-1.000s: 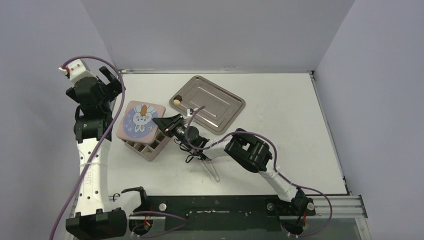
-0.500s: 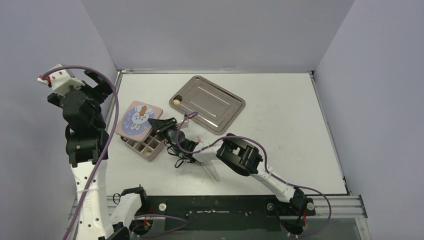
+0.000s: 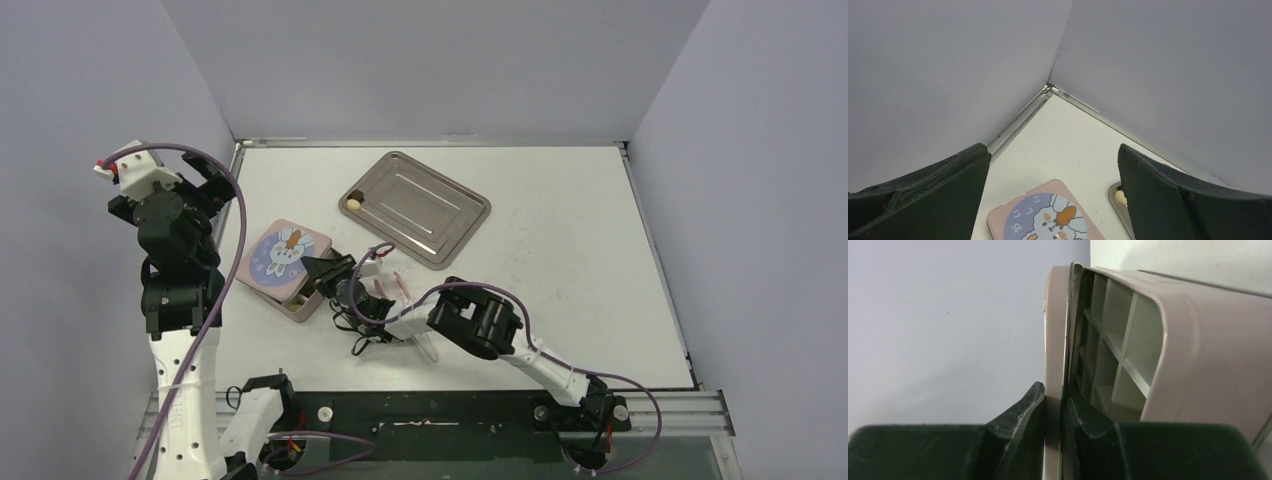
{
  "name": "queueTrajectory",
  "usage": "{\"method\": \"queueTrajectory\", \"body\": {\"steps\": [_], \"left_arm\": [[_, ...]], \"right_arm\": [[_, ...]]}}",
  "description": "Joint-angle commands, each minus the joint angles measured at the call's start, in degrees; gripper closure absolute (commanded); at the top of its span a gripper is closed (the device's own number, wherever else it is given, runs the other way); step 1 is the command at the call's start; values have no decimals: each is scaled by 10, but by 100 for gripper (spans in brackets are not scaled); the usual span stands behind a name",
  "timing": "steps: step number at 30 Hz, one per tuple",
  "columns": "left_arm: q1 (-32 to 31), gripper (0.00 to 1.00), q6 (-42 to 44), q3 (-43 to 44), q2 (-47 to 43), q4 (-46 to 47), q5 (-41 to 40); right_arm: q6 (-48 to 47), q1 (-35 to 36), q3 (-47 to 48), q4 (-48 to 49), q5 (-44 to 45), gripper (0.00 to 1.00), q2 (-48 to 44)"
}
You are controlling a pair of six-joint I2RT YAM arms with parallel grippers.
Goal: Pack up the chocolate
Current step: Close the box lid on the packing box.
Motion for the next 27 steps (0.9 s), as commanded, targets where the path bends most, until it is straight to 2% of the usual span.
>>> {"method": "queueTrajectory", "body": {"steps": [1,10,17,20,27], "left_arm": [[-5,3,13,-11,-9,30,-6],[-5,3,21,-39,-2,48,1],[-7,3,31,-70,14,64,-5],[-11,3,33,-79,32,71,-1],[-13,3,40,-111,66,94,5]], "right_arm": [[-12,7,-29,52,36,97,-48],[-23,8,-76,82,47,96,-72],[-38,18,-124,95,34,82,-99],[-21,18,-158,58,36,74,-124],[-45,5,-219,34,15,70,-173]]}}
